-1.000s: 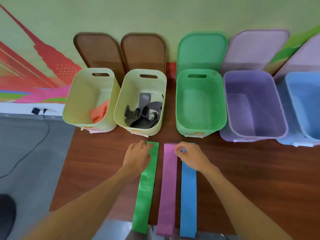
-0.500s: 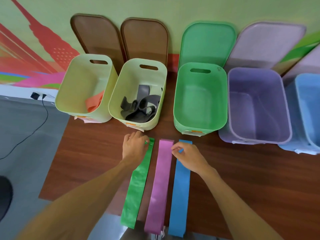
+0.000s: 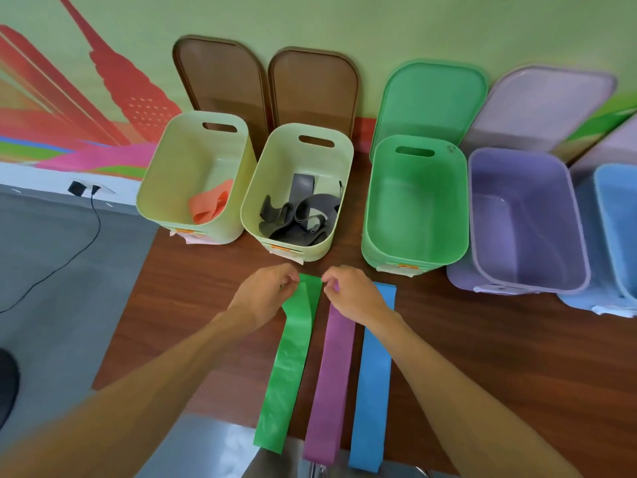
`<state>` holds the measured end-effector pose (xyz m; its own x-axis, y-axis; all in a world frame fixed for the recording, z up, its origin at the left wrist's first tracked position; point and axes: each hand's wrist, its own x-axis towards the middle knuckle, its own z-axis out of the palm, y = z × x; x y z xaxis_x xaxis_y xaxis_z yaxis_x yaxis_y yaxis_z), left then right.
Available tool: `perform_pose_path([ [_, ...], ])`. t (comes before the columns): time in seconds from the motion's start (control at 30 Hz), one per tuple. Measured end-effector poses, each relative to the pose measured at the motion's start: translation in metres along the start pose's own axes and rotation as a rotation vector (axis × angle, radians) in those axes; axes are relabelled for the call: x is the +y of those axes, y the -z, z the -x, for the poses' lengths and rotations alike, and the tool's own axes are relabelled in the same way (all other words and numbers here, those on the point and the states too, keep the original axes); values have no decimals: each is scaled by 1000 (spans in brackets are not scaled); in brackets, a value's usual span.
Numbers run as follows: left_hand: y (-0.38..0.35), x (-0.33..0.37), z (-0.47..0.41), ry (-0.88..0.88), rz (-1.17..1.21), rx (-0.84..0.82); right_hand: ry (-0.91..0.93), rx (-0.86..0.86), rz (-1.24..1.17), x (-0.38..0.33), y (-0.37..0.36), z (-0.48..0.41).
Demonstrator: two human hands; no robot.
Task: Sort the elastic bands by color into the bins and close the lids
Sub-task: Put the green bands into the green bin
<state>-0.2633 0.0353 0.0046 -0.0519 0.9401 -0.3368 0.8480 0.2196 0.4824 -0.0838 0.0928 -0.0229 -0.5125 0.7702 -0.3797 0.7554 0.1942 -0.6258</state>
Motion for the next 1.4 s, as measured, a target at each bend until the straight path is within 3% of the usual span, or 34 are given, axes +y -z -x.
perform_pose_path([
  [0.2,24,-8,8,19,28,-92,-124,28,218,-22,-25,-12],
  [0.3,33,-12,13,15,53,-63,-127,63,286,-29,-34,-12],
  [0.43,41,-18,20,40,124,11,-152,109,286,-33,-41,-16],
  [0.63,48,-28,26,83,180,-33,-261,186,222,-42,-45,-27],
  [0.8,58,-23,26,189,503,-60,-264,218,198,-42,-40,-16],
  [1.03,80,-9,39,247,961,-184,-208,95,56,-55,-9,18],
  [1.23,108,26,53,97,990,-256,-79,-7,38,-82,41,66],
  [1.4,120,69,59,-72,926,-326,-98,162,-33,-100,73,107],
])
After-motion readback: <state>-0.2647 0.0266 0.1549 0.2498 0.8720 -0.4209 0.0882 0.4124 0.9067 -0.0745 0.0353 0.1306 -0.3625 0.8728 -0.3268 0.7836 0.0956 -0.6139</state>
